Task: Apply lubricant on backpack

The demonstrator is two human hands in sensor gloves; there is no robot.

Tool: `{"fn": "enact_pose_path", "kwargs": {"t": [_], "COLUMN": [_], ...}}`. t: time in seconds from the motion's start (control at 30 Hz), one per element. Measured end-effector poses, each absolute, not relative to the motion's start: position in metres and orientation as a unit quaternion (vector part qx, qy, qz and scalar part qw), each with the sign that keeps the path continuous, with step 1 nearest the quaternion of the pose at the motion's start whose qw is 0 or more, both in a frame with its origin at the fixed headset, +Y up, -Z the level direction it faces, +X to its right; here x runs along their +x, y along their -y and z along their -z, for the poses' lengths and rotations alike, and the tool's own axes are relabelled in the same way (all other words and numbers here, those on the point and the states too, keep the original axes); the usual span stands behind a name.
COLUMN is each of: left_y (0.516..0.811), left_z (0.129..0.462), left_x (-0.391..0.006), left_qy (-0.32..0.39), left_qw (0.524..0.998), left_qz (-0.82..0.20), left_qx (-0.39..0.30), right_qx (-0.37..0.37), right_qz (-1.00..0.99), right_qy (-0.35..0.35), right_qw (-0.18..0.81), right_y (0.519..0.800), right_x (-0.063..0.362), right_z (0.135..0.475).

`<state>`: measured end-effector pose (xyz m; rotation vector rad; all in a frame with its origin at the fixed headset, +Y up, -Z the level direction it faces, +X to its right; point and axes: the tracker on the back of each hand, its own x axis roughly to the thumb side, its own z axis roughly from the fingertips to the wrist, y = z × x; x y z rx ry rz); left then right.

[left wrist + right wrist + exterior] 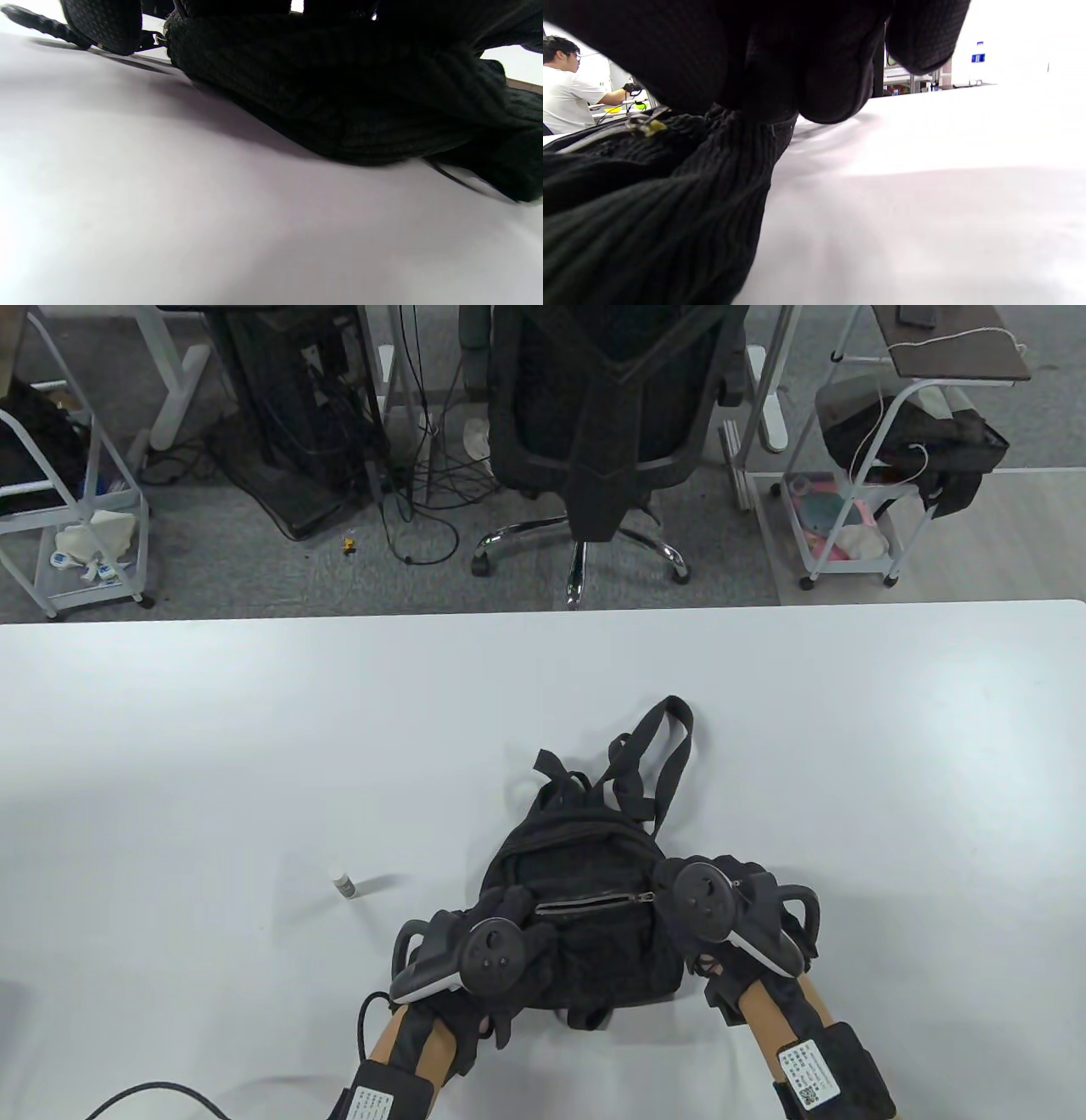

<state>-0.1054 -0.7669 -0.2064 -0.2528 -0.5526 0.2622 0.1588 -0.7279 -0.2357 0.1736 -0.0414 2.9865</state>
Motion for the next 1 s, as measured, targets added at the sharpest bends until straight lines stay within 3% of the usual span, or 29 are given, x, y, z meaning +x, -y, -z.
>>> {"fn": "enact_pose_path", "kwargs": {"t": [0.17,0.33,0.63,1.0], "left_y": [0.768,0.760,0.724,0.704], "left_z": [0.209,0.213,0.204,0.192], "left_x": [-0.113,-0.131,-0.151,-0.162], "left_qy": [0.278,0.280,0.299,0.326], "left_qw": [0.936,0.914,0.860,0.786], "left_qz": [-0.174,-0.270,-0.413,-0.518], "left_qx": [-0.129,-0.117,-0.014,0.083], "right_qx": [0.067,0.078,0.138,0.216], "right_qz": [-0.991,-0.983,-0.942,-0.877], "right_qy": [-0.023,0.022,0.105,0.120], "right_qw": [0.114,0.166,0.288,0.412], "right_y": [0.725,0.704,0.670,0.681], "right_x": [0.169,0.180,0.184,0.177], "right_z": [0.234,0.223,0.195,0.184]}}
